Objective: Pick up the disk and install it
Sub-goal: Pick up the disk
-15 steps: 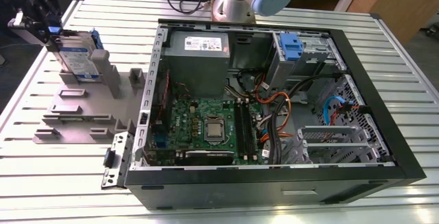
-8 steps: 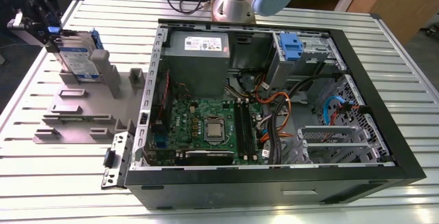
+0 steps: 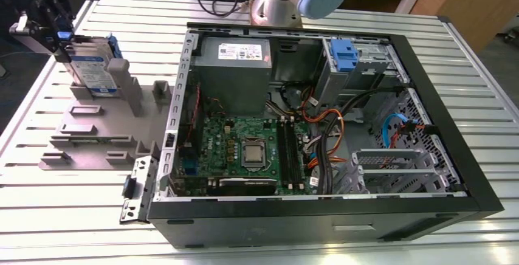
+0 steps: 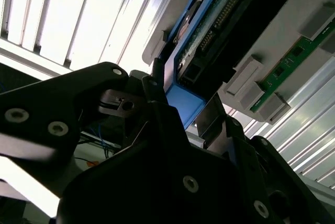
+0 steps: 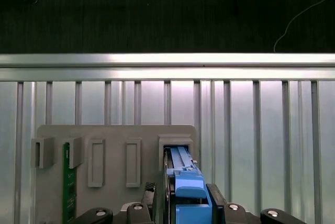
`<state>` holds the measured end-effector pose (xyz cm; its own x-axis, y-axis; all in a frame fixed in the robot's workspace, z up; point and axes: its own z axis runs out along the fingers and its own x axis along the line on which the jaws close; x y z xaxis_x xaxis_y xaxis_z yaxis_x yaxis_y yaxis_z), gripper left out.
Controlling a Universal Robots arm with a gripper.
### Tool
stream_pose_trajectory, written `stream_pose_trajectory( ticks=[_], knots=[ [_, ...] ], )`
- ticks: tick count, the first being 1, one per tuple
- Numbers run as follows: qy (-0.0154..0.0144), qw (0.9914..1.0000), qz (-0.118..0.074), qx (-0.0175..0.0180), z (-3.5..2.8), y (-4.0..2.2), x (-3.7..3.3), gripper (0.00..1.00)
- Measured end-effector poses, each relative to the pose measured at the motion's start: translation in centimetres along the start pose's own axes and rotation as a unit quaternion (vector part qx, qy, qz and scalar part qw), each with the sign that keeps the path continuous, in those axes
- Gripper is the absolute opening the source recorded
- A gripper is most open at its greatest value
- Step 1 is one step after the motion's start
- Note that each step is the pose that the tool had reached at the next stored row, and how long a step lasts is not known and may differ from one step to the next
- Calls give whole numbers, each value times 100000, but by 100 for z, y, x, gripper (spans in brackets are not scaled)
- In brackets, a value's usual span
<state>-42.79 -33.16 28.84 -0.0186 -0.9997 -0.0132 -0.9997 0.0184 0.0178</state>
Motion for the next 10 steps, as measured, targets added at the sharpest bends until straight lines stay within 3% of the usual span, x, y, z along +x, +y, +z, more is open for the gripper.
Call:
stream_pose_trajectory(
  ticks=[5, 6, 10],
  knots=[
    [2, 100000, 5, 0, 1, 0, -1, 49],
    [-1, 100000, 7, -2, 1, 0, -2, 42],
    [1, 100000, 10, -1, 1, 0, -6, 42]
  ],
)
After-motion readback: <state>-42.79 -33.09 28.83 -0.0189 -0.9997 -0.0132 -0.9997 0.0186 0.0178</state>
